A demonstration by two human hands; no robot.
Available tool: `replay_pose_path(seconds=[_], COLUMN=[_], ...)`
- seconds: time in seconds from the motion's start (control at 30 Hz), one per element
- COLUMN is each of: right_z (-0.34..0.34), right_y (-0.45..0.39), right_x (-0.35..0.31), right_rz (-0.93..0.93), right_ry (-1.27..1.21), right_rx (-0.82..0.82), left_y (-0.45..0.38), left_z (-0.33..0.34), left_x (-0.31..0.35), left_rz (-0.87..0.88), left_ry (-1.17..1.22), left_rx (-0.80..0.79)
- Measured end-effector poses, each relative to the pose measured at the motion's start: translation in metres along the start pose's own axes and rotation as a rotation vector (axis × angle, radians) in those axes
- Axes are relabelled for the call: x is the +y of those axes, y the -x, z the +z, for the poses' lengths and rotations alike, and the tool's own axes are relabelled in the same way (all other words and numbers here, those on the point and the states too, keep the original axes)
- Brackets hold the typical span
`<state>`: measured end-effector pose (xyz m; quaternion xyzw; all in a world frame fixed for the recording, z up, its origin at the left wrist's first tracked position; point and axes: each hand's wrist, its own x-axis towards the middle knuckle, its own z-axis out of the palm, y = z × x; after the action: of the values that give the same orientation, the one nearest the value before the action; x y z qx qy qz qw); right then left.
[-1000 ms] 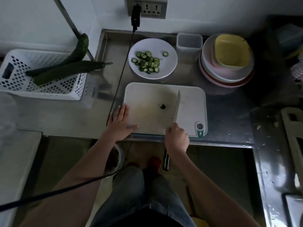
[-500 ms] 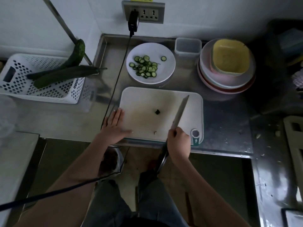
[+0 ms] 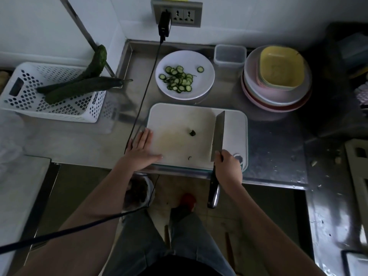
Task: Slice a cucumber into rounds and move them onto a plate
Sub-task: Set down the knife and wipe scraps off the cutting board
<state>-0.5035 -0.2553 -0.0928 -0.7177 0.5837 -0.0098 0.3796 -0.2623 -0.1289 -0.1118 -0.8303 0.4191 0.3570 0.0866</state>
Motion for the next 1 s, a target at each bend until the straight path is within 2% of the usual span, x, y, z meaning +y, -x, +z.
replay_pose_path(seconds=[0.23,0.37,0.53,0.73,0.93,1.0], right_z=[-0.025,-0.027,-0.022,-0.016,-0.018,-0.022], right_y=[-0.023,-0.027,-0.031,-0.025,-0.017,-0.020], right_x=[0.020,0.021,0.020,0.019,0.020,0.022], right_rz=[0.045,0.089,0.145,0.109,0.003,-0.007], right_ry=[0.122,0.233,0.250,0.166,0.316,0.360], right_rx=[-0.012,0.034,0.003,0.095,0.171,0.144], left_y=[0.000,-0.002,-0.004,-0.004,-0.006,-0.006], left_z=[0.000,0.002,0.004,0.005,0.006,0.006], left_x=[-0.001,-0.003,-0.005,-0.006,-0.008,-0.009], left_rz=[-0.003,-0.001,0.004,0.011,0.018,0.021], left_ry=[0.025,0.019,0.026,0.033,0.026,0.027], left_rx=[0.002,0.016,0.033,0.040,0.039,0.033])
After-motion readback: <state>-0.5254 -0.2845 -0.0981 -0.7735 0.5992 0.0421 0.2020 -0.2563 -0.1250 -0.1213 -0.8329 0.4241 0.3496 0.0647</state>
